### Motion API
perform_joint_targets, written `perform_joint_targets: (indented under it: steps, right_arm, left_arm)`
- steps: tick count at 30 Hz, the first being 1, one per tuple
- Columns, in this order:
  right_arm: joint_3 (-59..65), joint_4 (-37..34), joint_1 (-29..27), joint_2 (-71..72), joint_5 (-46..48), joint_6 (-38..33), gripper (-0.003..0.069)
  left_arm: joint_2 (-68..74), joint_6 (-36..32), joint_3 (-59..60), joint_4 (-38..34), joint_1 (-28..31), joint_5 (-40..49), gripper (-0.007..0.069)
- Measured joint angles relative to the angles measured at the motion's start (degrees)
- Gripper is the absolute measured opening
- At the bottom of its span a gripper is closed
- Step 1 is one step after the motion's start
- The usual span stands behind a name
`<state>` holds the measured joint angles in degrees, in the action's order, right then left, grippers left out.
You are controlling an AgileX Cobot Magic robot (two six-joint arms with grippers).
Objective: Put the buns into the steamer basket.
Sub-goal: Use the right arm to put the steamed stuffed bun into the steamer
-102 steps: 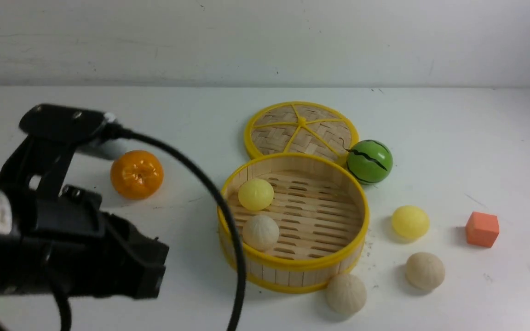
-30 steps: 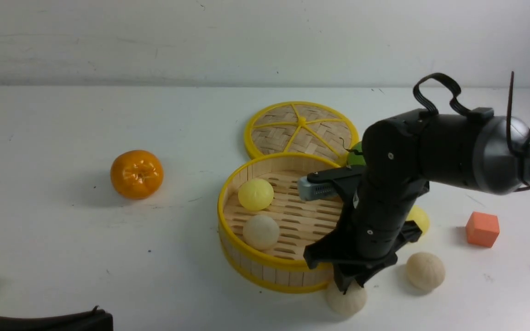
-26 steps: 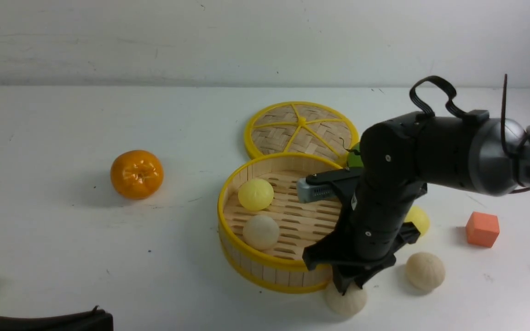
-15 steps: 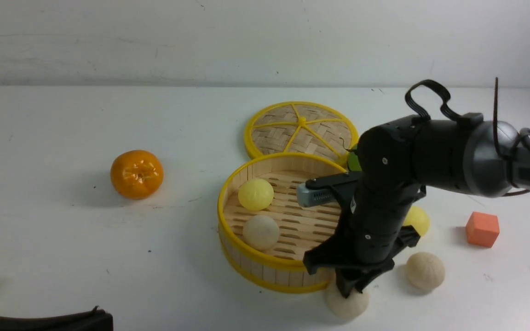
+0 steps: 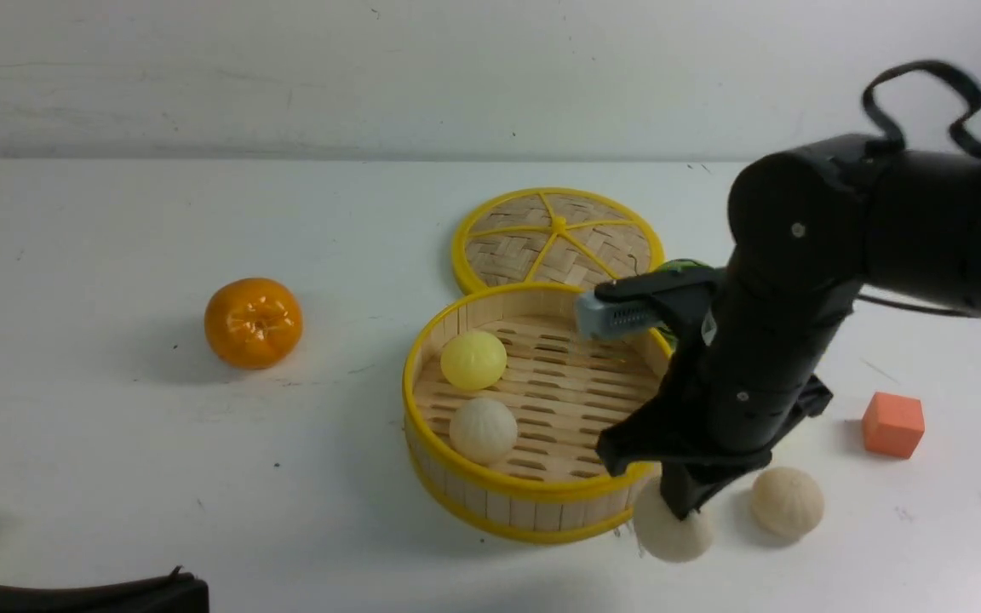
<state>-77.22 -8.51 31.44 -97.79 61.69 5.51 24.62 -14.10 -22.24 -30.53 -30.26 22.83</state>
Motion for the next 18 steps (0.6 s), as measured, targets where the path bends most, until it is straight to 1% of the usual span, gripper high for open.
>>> perform_joint_targets:
  steps: [3,4,6,9,14,17,18]
  right_arm:
    - [-2.1,-0.1,-0.1,1.6,-2.9,-0.5,0.0003]
    - [-3.7,-0.3,-0.2,0.8,-5.3,-0.6,0.0004]
    - [-5.3,-0.6,-0.2,-0.5,-6.7,-0.6,0.0004]
    - [-8.8,-0.8,-0.3,-5.8,-8.7,-0.6,0.0005]
    - [-13.0,-0.6,-0.4,-12.8,-9.1,-0.6,0.0014]
    - [-15.1,-0.5,-0.5,-16.3,-9.0,-0.3,0.0048]
    - [-15.4,-0.4,-0.5,-16.9,-8.7,-0.1,0.0076]
  left_arm:
    - [0.0,0.0,0.0,0.0,0.0,-0.2,0.0009]
    - [0.0,0.0,0.0,0.0,0.0,-0.3,0.0011]
    - [0.0,0.0,0.0,0.0,0.0,-0.3,0.0013]
    - [0.0,0.0,0.0,0.0,0.0,-0.3,0.0016]
    - [0.0,0.0,0.0,0.0,0.0,-0.3,0.0018]
    - [0.0,0.0,0.0,-0.1,0.0,-0.3,0.0020]
    - [0.0,0.0,0.0,-0.1,0.0,-0.3,0.0020]
